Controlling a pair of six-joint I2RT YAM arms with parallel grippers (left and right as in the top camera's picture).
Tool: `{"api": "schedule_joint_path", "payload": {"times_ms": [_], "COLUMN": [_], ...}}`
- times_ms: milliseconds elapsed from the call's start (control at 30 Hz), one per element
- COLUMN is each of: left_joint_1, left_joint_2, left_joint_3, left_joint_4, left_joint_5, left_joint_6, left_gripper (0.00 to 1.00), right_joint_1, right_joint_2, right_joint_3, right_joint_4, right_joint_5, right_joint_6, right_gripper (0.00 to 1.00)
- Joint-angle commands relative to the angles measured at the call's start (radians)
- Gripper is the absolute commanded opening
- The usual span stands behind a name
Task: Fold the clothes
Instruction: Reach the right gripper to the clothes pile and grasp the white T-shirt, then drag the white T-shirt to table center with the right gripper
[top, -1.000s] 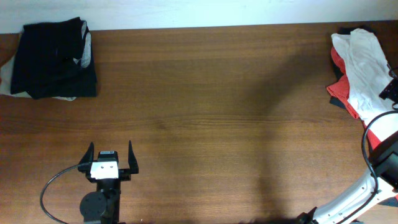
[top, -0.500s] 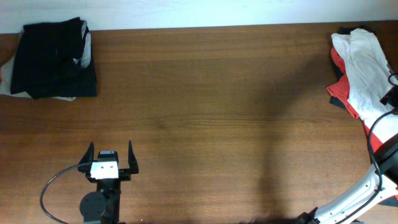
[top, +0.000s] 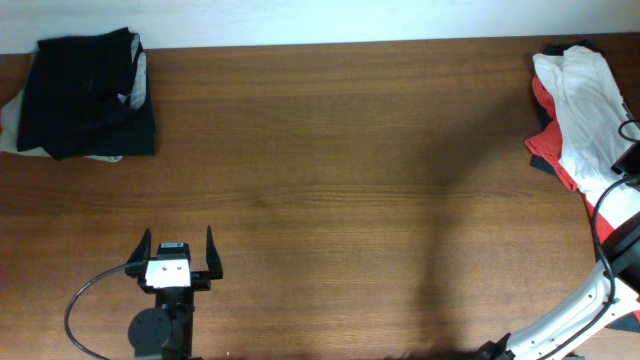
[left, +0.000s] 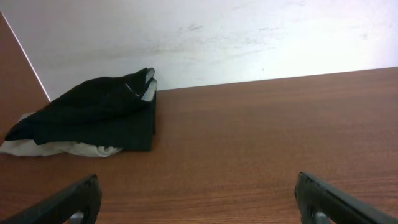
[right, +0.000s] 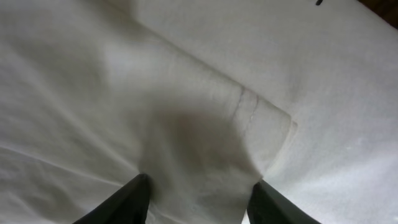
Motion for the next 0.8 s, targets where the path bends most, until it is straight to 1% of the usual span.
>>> {"api": "schedule_joint_path", "payload": {"times_ms": [0,33,133,167,300,333,500,600,633,700,767], "left_joint_1": [0.007,0.007,0.007,0.007,0.007,0.007,0.007,0.007,0.007,0.007,0.007], "left_joint_2": [-0.005,-0.005,-0.005,-0.005,-0.005,-0.005,-0.005,-0.005,-0.005,-0.005,-0.005], "left_joint_3": [-0.004,-0.004,-0.004,-0.004,-0.004,-0.004,-0.004,-0.004,-0.004,-0.004,-0.004], "left_joint_4": [-0.003,-0.003,-0.003,-0.003,-0.003,-0.003,-0.003,-0.003,-0.003,-0.003,-0.003], "left_joint_5": [0.008,0.008,0.008,0.008,0.008,0.008,0.008,0.008,0.008,0.008,0.008], "left_joint_6": [0.013,0.013,0.013,0.013,0.013,0.013,0.013,0.013,0.013,0.013,0.013], "left_gripper": [0.99,0.99,0.99,0.99,0.99,0.99,0.99,0.99,0.99,0.99,0.99], "right_joint_1": [-0.002,-0.002,-0.002,-0.002,-0.002,-0.002,0.014,0.051,0.079,0.124,0.238], "right_joint_2": [0.002,-0.003,-0.007,-0.009,-0.030,-0.047,-0.143,-0.204,-0.225,-0.248,-0.272], "right_joint_3": [0.016,0.016,0.029,0.029,0.031,0.031,0.031,0.031,0.031,0.031,0.031], "right_joint_4": [0.003,0.003,-0.006,-0.006,-0.017,-0.019,-0.033,-0.036,-0.037,-0.040,-0.060], "right_joint_5": [-0.013,-0.013,-0.013,-0.013,-0.013,-0.013,-0.036,-0.166,-0.233,-0.297,-0.335], "right_joint_6": [-0.003,-0.003,-0.003,-0.003,0.002,0.027,0.077,0.109,0.123,0.123,0.135], "right_gripper": [0.45,0.42,0.24,0.19,0.08,0.04,0.04,0.04,0.04,0.04,0.04]}}
